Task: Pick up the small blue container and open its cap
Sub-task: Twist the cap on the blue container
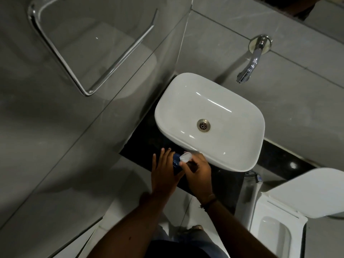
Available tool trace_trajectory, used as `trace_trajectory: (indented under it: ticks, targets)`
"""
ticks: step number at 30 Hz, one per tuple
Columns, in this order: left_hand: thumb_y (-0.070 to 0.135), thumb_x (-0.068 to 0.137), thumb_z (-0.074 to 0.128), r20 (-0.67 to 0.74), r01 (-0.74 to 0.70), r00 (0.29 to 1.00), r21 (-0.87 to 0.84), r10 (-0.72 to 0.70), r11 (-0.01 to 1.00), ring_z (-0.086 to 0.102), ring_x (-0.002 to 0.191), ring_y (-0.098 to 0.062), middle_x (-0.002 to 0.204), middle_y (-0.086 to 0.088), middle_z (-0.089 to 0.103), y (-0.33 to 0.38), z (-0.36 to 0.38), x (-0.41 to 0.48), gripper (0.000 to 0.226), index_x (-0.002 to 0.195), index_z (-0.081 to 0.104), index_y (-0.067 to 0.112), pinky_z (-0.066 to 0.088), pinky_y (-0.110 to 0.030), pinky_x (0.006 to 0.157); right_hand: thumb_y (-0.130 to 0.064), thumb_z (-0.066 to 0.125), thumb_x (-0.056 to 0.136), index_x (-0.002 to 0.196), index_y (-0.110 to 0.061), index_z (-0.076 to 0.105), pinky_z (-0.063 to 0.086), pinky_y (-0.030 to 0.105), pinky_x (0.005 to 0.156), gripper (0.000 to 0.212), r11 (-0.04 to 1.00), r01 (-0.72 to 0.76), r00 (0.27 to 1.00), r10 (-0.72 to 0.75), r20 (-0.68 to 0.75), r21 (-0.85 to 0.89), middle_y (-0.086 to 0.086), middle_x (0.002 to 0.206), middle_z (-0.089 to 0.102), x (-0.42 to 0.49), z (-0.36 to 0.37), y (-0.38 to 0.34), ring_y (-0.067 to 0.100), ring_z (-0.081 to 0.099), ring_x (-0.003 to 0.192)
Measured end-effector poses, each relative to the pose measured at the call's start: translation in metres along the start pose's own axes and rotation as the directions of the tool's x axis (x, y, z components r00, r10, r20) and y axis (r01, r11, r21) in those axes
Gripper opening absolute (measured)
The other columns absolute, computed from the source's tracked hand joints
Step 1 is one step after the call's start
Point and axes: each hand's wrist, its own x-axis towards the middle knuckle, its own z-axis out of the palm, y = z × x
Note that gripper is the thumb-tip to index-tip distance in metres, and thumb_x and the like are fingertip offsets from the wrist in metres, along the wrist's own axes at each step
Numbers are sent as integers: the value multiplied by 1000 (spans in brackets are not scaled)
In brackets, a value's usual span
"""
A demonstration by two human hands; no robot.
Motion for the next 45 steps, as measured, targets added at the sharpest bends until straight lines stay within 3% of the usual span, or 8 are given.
trace_trajectory:
  ticks: [5, 15, 23, 28, 32, 37, 42, 45]
  targets:
    - [64, 95, 34, 31, -4, 1000, 52, 2, 999, 27, 153, -24, 157, -6, 47, -1, -1, 0, 75, 148, 47, 12, 18, -53, 127, -5, 78, 90, 111, -4, 78, 56, 50, 96, 21, 993, 6, 1000, -4, 16, -118, 8, 105, 73, 1, 12, 12, 26, 68, 103]
    - [68, 92, 41, 45, -9, 999, 23, 8, 1000, 30, 153, -25, 156, -7, 49, 0, -3, 0, 80, 147, 49, 11, 18, -53, 126, -6, 79, 89, 108, -8, 79, 56, 47, 97, 20, 993, -60, 998, 62, 22, -105, -5, 101, 68, 4, 12, 9, 23, 68, 103]
    - [64, 95, 36, 35, -14, 999, 31, 13, 999, 34, 151, -27, 154, -9, 51, 2, -6, -1, 76, 145, 51, 9, 22, -56, 125, -14, 82, 87, 109, -8, 79, 56, 47, 96, 23, 987, -80, 994, 89, 63, -138, 7, 105, 72, 5, 9, 6, 25, 67, 103]
    - [52, 98, 35, 59, 8, 998, 24, -10, 1000, 28, 153, -25, 156, -8, 48, 5, -10, -2, 66, 147, 49, 10, 15, -52, 127, -41, 96, 62, 72, -12, 64, 54, 45, 75, 44, 954, -81, 996, 69, -51, -288, 0, 76, 63, -1, -2, 11, 21, 59, 75]
    - [44, 101, 46, 55, -12, 998, 58, 9, 998, 28, 153, -25, 155, -8, 49, 3, -6, -4, 56, 146, 50, 10, 16, -53, 127, -41, 94, 69, 124, -12, 70, 55, 42, 102, 67, 989, -64, 989, 81, 126, -133, 2, 120, 68, -5, -4, 13, 23, 63, 115]
    - [57, 101, 27, 5, 1, 1000, 5, -1, 1000, 41, 147, -30, 148, -11, 57, 6, -10, -1, 70, 140, 56, 7, 27, -57, 123, -37, 91, 65, 78, -13, 65, 55, 55, 79, 38, 982, -98, 995, 92, -43, -161, -1, 85, 63, -2, -3, 15, 23, 62, 85]
    - [47, 98, 39, -18, -10, 1000, -1, 10, 1000, 40, 147, -29, 147, -11, 58, 3, -5, -4, 61, 139, 57, 6, 27, -57, 123, -38, 92, 65, 120, -19, 71, 56, 44, 102, 63, 986, -95, 980, 116, 164, -134, 1, 116, 66, 1, -4, 19, 25, 63, 115]
    - [63, 99, 21, 7, -1, 1000, 0, 1, 1000, 42, 146, -29, 147, -11, 58, 4, -8, -2, 78, 139, 58, 7, 28, -58, 122, -34, 89, 64, 87, -20, 69, 59, 50, 84, 34, 984, -132, 990, 138, 40, -120, 2, 93, 67, 4, -2, 20, 24, 67, 92]
